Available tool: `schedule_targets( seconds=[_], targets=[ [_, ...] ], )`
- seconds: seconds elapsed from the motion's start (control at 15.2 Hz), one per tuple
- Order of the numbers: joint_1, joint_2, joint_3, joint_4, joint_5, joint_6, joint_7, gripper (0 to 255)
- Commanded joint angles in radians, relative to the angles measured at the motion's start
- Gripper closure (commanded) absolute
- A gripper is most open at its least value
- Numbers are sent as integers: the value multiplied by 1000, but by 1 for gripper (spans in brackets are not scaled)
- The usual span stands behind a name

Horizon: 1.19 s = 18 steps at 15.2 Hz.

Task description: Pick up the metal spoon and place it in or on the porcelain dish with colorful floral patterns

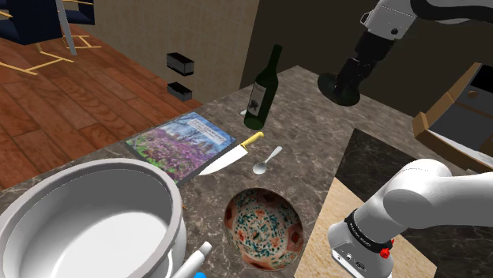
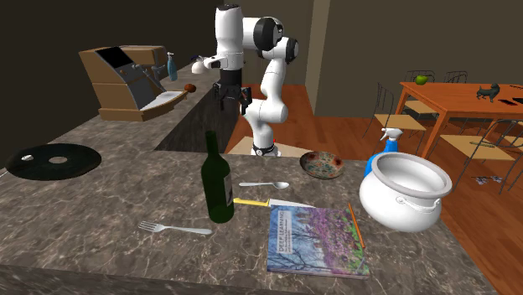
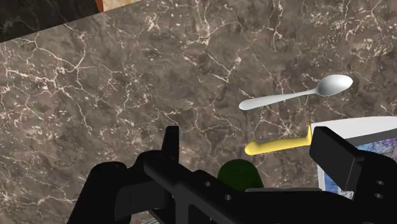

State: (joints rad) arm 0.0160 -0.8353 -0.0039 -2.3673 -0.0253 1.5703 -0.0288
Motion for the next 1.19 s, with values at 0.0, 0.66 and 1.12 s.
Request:
schedule_targets(
  seconds=[0.0,0.66,1.12],
  targets=[
    [0,0,0,0,0,0,0,0],
    [99,15,148,-238,102,304,85,0],
    [171,125,270,-336,167,550,149,0]
  ],
)
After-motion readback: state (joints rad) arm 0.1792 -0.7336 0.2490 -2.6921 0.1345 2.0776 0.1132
